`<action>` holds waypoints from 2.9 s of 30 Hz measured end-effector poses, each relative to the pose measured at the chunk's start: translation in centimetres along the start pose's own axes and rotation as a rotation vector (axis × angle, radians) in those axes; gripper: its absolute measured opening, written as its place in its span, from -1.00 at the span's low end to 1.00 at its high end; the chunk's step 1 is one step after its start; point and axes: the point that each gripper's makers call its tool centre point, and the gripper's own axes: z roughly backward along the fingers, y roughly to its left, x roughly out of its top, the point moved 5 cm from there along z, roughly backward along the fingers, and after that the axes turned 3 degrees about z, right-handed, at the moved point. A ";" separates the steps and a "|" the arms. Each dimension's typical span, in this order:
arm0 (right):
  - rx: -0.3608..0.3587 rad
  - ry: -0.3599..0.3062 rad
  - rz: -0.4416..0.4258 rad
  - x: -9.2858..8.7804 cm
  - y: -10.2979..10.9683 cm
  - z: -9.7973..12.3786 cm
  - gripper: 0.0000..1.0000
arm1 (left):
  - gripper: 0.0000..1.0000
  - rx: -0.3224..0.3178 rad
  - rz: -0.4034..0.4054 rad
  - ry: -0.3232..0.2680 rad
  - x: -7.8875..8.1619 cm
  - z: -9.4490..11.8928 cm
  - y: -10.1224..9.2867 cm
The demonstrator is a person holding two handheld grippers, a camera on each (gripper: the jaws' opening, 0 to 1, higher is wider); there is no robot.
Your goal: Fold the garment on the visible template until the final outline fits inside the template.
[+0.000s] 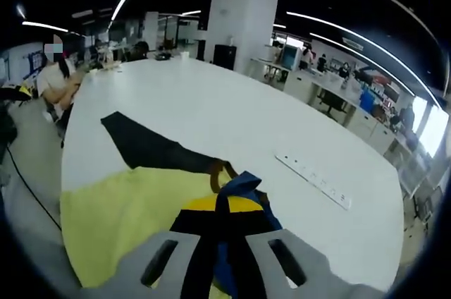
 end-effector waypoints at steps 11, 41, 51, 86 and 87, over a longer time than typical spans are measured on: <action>0.039 -0.010 0.013 1.3 1.9 -1.3 -0.95 | 0.99 0.003 0.002 0.009 -0.1 0.2 0.5; 0.171 0.018 0.043 1.4 8.8 -7.4 -0.95 | 0.98 0.009 0.010 0.029 -0.7 0.5 1.4; 0.173 0.040 0.015 0.4 8.8 -8.2 -0.95 | 0.98 0.013 0.019 0.038 -1.0 0.6 1.7; 0.193 0.095 -0.030 -1.3 10.8 -11.6 -0.95 | 0.95 -0.001 0.037 0.054 -1.8 0.3 3.9; 0.194 0.096 -0.030 -1.4 10.8 -11.8 -0.95 | 0.96 -0.001 0.040 0.054 -1.9 0.3 4.0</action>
